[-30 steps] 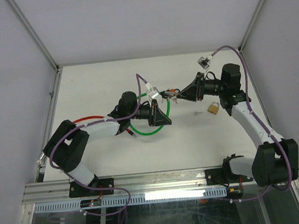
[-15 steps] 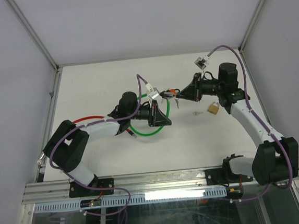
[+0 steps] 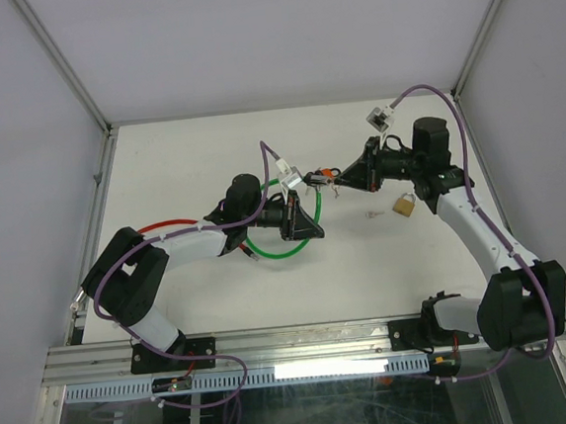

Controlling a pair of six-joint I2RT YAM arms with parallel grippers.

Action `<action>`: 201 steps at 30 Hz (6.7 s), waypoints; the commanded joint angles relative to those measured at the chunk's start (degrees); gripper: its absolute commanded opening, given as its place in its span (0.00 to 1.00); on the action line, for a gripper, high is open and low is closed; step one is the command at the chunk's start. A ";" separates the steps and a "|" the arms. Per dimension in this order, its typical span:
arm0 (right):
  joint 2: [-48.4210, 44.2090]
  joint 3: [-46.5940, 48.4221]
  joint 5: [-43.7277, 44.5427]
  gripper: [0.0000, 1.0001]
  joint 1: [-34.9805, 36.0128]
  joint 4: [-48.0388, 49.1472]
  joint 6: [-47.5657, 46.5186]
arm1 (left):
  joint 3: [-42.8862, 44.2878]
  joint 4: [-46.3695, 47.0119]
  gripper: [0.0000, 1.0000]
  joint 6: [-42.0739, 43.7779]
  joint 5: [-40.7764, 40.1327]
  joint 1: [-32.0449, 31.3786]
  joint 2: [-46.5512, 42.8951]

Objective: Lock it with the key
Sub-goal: Lock the lock, then place the lock at the center of the board, then place the key at the center of the board, then pick up the lock from the center of the board.

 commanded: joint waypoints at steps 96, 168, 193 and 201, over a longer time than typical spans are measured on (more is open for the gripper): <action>36.09 12.46 2.69 0.00 12.60 9.06 1.10 | 25.71 -8.26 0.02 -21.96 -34.78 24.25 24.33; -3.38 -1.91 -5.11 0.86 5.29 7.78 -22.29 | -1.03 -55.47 0.97 -39.57 -78.67 11.29 -15.01; -1.44 -3.35 -7.07 0.84 5.40 7.55 -23.07 | 9.79 -65.53 0.38 -43.14 -76.30 11.15 2.90; -1.09 -3.59 -7.48 0.84 5.47 8.11 -22.54 | 13.69 -71.96 0.19 -44.69 -75.59 11.16 7.51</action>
